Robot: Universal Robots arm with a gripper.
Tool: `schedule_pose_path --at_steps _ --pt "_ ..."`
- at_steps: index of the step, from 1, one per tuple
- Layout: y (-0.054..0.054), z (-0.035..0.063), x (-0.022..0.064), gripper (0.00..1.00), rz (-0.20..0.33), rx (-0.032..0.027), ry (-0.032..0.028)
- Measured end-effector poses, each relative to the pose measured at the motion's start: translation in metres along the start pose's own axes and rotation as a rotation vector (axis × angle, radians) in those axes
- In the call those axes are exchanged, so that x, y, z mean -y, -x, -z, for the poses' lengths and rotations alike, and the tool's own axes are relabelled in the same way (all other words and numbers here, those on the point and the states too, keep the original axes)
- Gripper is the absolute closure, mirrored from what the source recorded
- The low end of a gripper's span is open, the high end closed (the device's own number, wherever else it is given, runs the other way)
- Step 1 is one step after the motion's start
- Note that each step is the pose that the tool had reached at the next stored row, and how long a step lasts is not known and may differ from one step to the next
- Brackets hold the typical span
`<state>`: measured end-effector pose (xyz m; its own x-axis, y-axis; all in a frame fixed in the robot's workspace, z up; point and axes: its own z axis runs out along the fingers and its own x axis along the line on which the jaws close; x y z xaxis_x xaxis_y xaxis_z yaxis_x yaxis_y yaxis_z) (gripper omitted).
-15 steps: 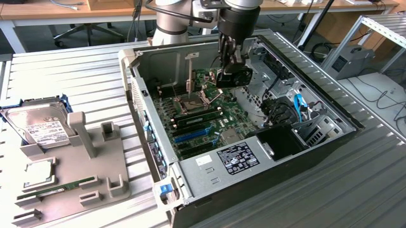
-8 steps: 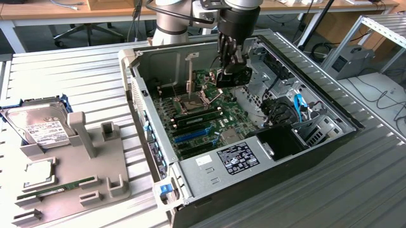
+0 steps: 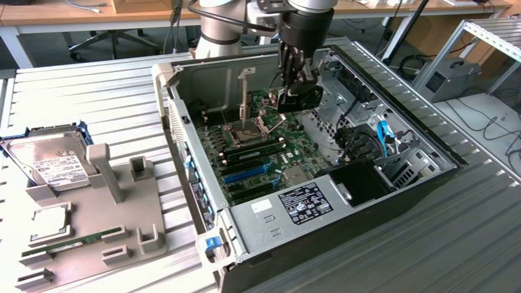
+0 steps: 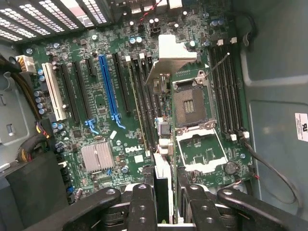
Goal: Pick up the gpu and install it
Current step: 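Insert the gpu into the slot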
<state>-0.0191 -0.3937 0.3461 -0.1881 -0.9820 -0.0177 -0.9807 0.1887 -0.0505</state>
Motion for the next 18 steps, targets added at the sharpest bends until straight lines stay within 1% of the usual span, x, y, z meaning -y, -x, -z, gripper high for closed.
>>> schedule_pose_path --at_steps 18 --pt "0.0 -0.0002 0.0 0.71 0.088 0.0045 0.0016"
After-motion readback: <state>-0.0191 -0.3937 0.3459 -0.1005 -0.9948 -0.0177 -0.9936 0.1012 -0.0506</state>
